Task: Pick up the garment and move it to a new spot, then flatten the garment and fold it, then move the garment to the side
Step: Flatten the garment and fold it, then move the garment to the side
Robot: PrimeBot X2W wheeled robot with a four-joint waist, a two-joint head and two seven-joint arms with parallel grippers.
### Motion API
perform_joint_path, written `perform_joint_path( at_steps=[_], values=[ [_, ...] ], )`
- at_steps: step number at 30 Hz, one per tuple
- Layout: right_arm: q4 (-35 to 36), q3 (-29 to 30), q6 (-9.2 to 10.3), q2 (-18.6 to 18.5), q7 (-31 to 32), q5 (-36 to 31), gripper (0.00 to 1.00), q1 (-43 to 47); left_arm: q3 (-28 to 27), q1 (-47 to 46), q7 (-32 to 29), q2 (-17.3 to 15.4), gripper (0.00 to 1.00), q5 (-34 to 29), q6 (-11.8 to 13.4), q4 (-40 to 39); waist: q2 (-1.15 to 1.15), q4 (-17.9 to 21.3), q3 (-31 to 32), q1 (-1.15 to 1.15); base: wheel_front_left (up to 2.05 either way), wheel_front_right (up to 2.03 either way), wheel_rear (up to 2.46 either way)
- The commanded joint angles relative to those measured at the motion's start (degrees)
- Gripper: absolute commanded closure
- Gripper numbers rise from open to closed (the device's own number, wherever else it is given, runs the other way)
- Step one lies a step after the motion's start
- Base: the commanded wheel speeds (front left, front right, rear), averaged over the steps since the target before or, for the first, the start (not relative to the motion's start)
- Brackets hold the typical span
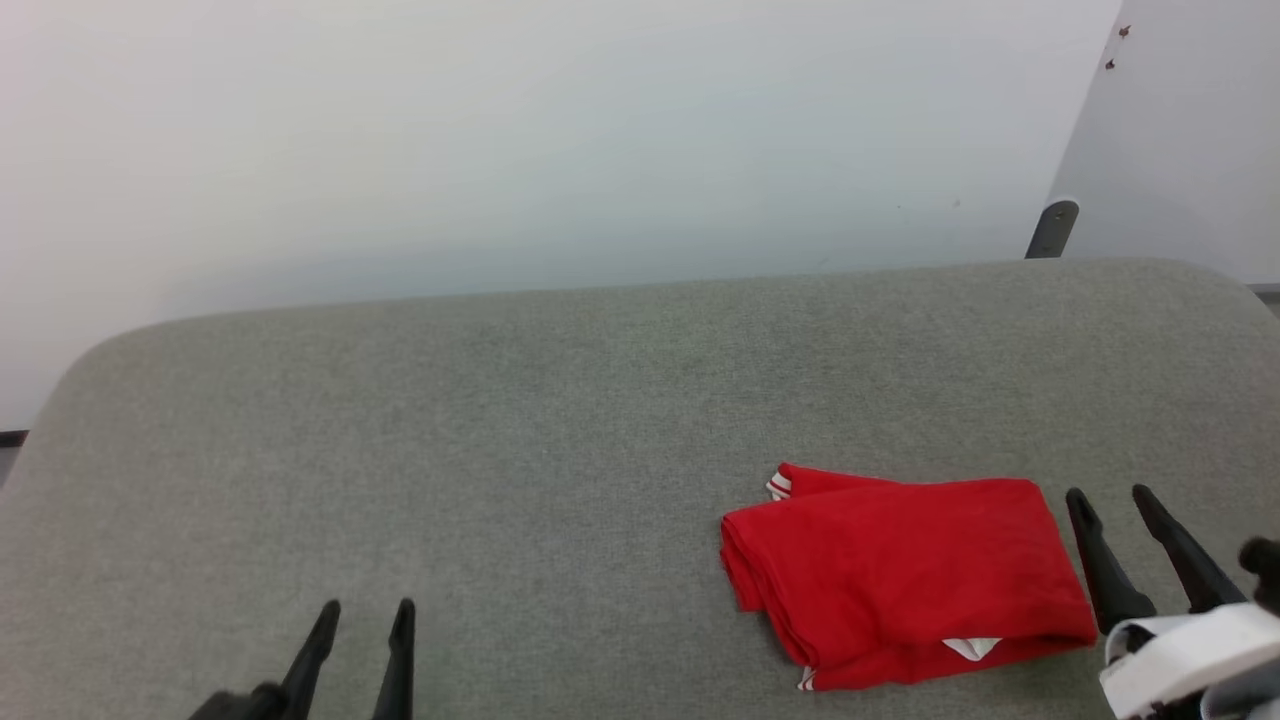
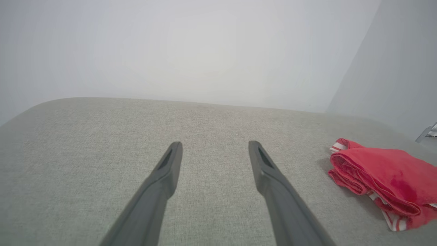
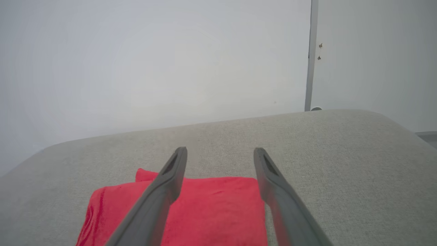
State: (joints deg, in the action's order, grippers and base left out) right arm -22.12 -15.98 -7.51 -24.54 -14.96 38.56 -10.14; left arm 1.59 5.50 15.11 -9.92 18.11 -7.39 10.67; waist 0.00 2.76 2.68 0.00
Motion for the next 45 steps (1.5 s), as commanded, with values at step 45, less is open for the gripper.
perform_joint_path(
  at_steps=[45],
  values=[
    [17.1, 12.5, 0.05, -0.5, 39.4, -11.4, 0.0, 7.8, -0.2, 7.0, 0.0, 3.3, 0.0, -2.2, -0.2, -7.4, 0.0, -1.2, -2.7, 0.0, 0.0, 0.0, 0.0]
  ],
)
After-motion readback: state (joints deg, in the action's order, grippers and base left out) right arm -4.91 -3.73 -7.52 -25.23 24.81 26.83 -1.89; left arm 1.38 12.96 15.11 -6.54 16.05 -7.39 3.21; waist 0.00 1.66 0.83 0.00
